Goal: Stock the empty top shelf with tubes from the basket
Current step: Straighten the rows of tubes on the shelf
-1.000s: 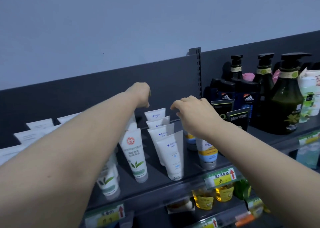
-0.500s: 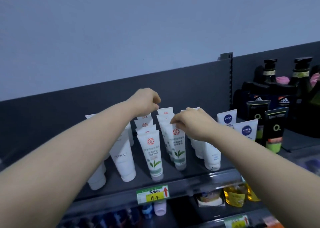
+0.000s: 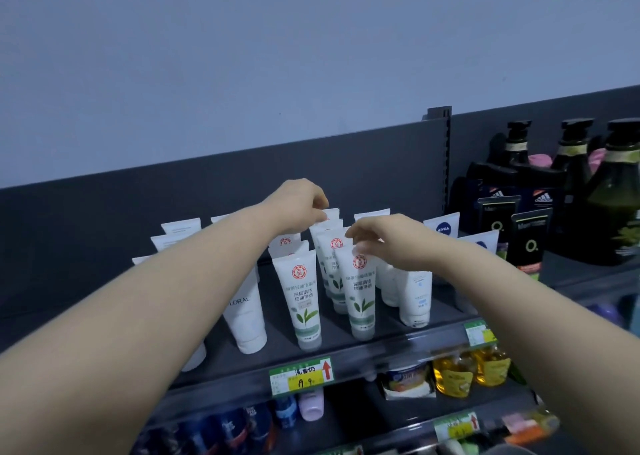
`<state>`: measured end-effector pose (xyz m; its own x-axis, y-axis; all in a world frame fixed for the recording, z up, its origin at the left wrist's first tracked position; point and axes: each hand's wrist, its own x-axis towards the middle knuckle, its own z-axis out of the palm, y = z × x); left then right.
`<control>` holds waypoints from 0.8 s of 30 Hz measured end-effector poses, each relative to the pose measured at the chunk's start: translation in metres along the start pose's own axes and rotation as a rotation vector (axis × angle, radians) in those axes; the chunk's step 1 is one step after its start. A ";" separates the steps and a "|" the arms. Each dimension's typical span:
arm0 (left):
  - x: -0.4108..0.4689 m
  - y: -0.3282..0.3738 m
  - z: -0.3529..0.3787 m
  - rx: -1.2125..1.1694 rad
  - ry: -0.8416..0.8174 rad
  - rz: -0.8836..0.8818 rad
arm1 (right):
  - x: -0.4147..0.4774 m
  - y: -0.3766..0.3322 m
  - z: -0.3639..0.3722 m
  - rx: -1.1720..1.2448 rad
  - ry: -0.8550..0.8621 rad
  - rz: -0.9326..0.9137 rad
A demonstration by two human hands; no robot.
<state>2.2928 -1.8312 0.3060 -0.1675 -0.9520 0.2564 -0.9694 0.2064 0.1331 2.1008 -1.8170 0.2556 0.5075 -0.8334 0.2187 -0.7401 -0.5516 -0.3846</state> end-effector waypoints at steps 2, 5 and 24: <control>0.000 0.003 0.001 -0.002 -0.063 0.019 | -0.003 0.008 -0.005 0.001 0.140 0.044; 0.001 0.008 0.008 0.080 -0.176 0.021 | -0.005 0.023 -0.007 -0.201 0.222 0.128; 0.013 0.005 0.004 -0.013 -0.072 -0.085 | 0.000 0.019 -0.006 -0.231 0.229 0.075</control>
<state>2.2852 -1.8431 0.3058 -0.0975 -0.9798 0.1744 -0.9783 0.1265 0.1638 2.0842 -1.8281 0.2537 0.3551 -0.8432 0.4036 -0.8653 -0.4599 -0.1994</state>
